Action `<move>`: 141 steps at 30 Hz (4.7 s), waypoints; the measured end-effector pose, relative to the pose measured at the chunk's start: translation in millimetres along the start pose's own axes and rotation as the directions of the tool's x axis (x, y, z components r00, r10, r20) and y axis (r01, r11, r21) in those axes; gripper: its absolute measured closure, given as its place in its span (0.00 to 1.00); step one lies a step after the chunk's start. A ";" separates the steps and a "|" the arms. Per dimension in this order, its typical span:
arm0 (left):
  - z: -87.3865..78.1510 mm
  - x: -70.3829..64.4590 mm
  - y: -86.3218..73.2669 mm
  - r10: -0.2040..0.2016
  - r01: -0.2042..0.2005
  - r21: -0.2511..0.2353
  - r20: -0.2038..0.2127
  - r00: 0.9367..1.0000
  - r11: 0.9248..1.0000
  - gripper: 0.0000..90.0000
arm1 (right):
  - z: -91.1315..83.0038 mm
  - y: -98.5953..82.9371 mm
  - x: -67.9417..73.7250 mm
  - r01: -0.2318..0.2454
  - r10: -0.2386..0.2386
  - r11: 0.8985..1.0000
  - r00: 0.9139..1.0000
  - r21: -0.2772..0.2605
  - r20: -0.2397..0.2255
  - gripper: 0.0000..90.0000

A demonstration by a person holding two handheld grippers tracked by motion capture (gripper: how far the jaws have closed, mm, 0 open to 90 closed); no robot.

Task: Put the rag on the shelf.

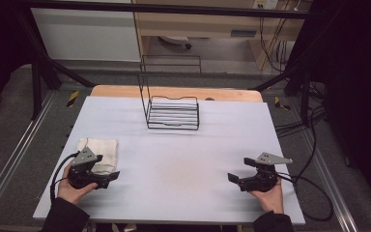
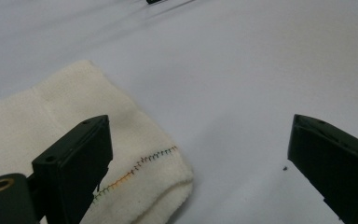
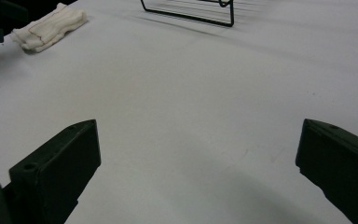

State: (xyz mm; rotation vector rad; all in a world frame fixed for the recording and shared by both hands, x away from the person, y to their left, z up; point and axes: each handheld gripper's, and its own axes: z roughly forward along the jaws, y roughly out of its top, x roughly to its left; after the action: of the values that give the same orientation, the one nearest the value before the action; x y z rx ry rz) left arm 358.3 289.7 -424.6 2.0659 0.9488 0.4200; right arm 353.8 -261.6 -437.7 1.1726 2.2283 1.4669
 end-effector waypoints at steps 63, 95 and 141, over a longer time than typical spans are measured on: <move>24.3 -6.9 1.5 -0.001 0.034 0.190 -0.174 0.985 0.981 0.95 | 2.3 -0.6 0.2 0.003 -0.004 1.000 1.000 0.024 0.025 0.01; 26.2 -15.4 -1.3 -0.008 0.036 0.146 -0.185 0.983 0.989 0.77 | 2.4 -0.7 0.4 0.002 -0.002 1.000 1.000 0.025 0.021 0.01; 59.6 -78.3 62.4 -0.052 0.056 0.066 -0.070 0.996 0.996 0.95 | 3.7 -0.7 0.5 -0.002 0.001 1.000 1.000 0.025 0.009 0.01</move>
State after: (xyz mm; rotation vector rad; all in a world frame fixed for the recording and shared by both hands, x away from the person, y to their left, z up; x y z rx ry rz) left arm 370.6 174.8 -410.2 2.0935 1.0706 0.4373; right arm 355.2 -258.9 -439.9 1.1866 2.2467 1.4346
